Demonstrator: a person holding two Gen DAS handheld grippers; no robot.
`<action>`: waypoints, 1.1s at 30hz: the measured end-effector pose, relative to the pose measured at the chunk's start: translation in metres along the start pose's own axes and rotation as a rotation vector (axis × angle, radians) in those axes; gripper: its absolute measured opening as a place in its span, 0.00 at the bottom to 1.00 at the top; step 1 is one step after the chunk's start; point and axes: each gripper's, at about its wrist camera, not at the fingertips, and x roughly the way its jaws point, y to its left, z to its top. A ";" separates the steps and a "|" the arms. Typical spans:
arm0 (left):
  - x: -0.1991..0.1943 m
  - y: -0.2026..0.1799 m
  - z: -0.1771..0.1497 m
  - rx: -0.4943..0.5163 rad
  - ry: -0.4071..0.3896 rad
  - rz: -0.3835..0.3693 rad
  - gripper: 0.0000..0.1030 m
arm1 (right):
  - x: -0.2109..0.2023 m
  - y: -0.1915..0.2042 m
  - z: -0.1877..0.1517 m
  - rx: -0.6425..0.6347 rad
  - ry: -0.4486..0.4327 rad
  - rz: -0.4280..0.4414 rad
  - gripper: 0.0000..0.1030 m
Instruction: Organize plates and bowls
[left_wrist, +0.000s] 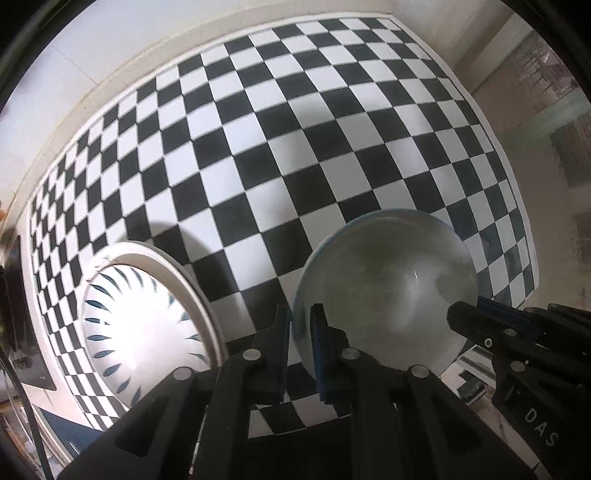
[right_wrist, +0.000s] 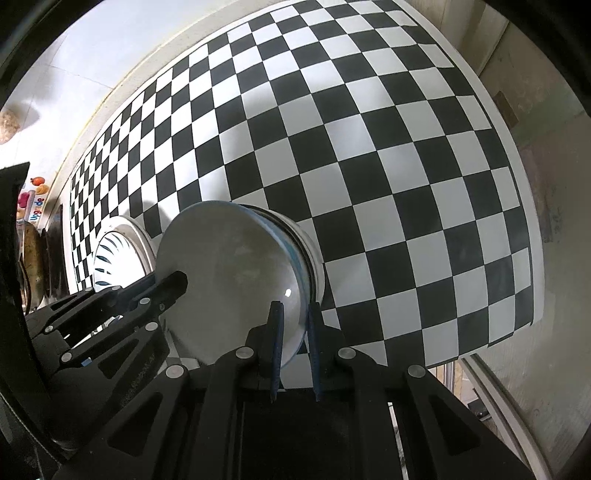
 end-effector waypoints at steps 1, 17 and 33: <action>-0.004 0.001 -0.001 -0.003 -0.007 0.004 0.12 | -0.003 0.001 -0.001 -0.006 -0.006 -0.006 0.14; -0.119 0.031 -0.041 0.000 -0.150 -0.043 0.12 | -0.112 0.030 -0.060 -0.085 -0.228 -0.061 0.14; -0.188 0.041 -0.066 0.020 -0.279 -0.040 0.12 | -0.179 0.062 -0.105 -0.131 -0.347 -0.058 0.14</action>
